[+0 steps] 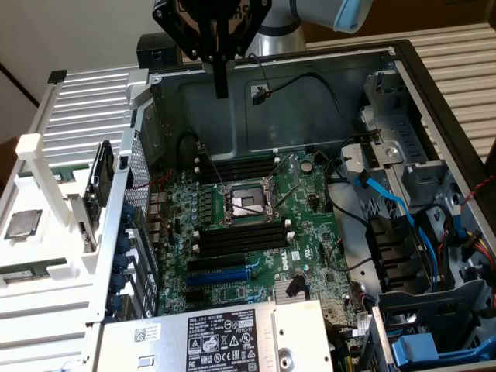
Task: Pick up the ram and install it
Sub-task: 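Reach for the ram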
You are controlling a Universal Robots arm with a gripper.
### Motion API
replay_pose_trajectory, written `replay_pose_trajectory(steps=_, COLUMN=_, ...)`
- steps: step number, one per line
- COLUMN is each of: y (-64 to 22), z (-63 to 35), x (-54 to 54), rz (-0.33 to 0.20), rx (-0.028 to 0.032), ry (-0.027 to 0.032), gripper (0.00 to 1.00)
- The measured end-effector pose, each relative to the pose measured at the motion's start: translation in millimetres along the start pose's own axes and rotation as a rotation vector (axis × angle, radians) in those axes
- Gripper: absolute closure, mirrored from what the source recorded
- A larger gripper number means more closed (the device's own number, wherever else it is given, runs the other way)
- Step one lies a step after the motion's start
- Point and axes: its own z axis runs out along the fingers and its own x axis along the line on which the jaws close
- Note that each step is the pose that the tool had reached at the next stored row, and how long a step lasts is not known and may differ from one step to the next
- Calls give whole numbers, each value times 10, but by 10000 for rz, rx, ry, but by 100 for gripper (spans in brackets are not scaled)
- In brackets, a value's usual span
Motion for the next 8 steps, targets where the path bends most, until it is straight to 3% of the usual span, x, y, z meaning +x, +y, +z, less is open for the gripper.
replay_pose_trajectory(steps=1, y=0, z=0, x=6, rz=-1, rx=46, ry=-4, gripper=90)
replay_pose_trajectory(steps=2, y=-1, z=0, x=8, rz=-2, rx=53, ry=-3, gripper=90)
replay_pose_trajectory(steps=5, y=-1, z=0, x=9, rz=-3, rx=54, ry=-4, gripper=90)
replay_pose_trajectory(steps=8, y=-6, z=-1, x=77, rz=-2, rx=51, ry=-53, gripper=90)
